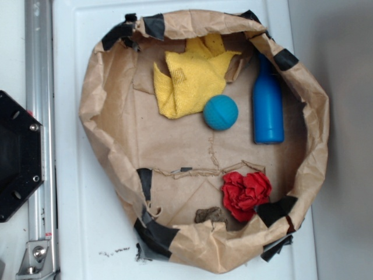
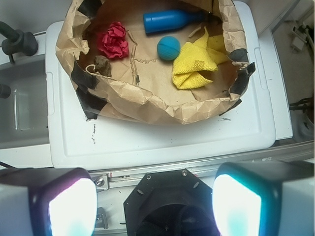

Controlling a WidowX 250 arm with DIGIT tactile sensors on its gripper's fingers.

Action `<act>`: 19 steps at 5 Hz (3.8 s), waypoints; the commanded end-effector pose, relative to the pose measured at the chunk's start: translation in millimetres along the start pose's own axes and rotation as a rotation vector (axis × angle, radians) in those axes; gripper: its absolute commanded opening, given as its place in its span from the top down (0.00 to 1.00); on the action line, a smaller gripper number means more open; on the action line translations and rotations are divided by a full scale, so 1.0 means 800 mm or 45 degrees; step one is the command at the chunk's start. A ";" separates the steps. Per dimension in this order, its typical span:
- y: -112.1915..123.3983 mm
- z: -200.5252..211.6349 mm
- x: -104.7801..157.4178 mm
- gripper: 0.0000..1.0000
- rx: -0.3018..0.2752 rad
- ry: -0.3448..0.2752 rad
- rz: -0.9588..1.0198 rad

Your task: Grab the yellow cloth.

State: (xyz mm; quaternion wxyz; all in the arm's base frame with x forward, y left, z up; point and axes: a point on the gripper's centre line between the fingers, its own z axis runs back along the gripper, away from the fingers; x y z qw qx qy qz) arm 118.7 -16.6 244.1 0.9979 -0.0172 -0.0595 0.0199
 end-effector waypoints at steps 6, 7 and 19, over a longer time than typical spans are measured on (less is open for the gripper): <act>0.105 -0.205 0.163 0.00 0.146 -0.250 1.043; 0.123 -0.225 0.150 0.00 0.160 -0.200 1.118; -0.018 -0.075 0.171 1.00 -0.103 0.011 -0.044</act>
